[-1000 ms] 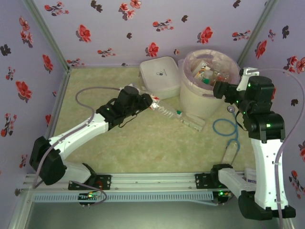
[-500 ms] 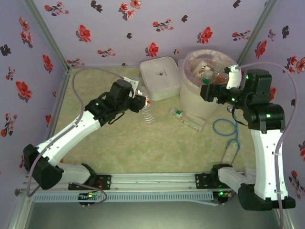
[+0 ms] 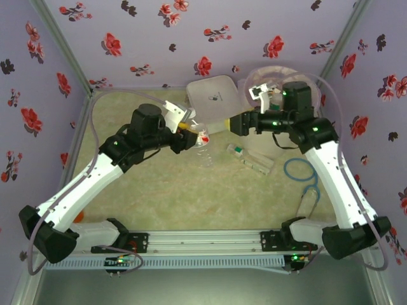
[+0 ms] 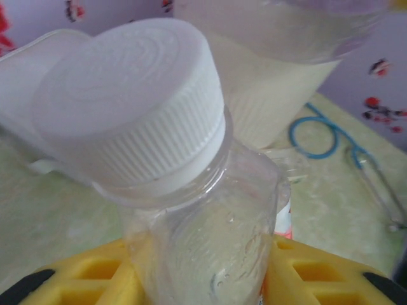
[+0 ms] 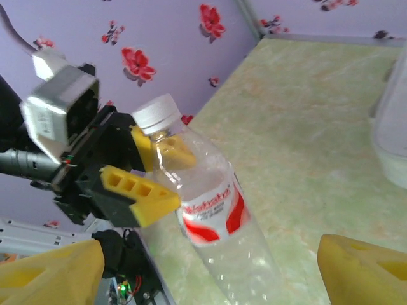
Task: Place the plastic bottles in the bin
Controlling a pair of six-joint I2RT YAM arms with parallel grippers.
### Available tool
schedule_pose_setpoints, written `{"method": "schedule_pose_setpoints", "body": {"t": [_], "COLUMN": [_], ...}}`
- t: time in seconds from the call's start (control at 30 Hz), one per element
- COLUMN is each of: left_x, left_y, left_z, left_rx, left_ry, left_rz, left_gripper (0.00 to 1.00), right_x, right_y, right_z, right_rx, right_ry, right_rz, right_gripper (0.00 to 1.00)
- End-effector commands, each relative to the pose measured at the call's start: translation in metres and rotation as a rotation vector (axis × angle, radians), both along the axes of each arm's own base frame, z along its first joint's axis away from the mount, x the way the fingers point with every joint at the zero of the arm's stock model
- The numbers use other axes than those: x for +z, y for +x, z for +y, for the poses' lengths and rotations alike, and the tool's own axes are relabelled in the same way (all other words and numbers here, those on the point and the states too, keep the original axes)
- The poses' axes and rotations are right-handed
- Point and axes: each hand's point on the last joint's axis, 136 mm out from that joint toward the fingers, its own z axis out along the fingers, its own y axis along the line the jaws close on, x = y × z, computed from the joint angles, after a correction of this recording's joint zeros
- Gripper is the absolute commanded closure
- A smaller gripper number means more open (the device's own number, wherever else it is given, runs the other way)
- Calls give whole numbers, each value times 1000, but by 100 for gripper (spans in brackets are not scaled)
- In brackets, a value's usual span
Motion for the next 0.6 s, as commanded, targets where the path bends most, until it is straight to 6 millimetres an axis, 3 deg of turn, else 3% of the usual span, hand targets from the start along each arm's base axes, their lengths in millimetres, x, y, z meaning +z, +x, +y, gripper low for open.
{"method": "schedule_pose_setpoints", "body": {"t": [0.0,0.17,0.4,0.47,0.57], "left_x": [22,25,28,29,26], "left_y": [-11,-12,-10,-11,-12], "left_z": [-23,-35,-41,-43,-44], "left_rx": [-145,-196,-213,-223,-226], "left_ry": [-122,-160,-184,-195,-203], "left_rz": [-14,7,10,17,29], "left_gripper": [58,58,58,59,59], "right_x": [18,10,4,0,-1], "right_y": [-1,9,16,18,21], "right_z": [24,44,68,71,72], "right_rx": [102,147,200,209,202], "right_ry": [103,94,101,92,87], "right_rz": [-59,-63,-55,-49,-55], "right_gripper": [8,2,4,10,27]}}
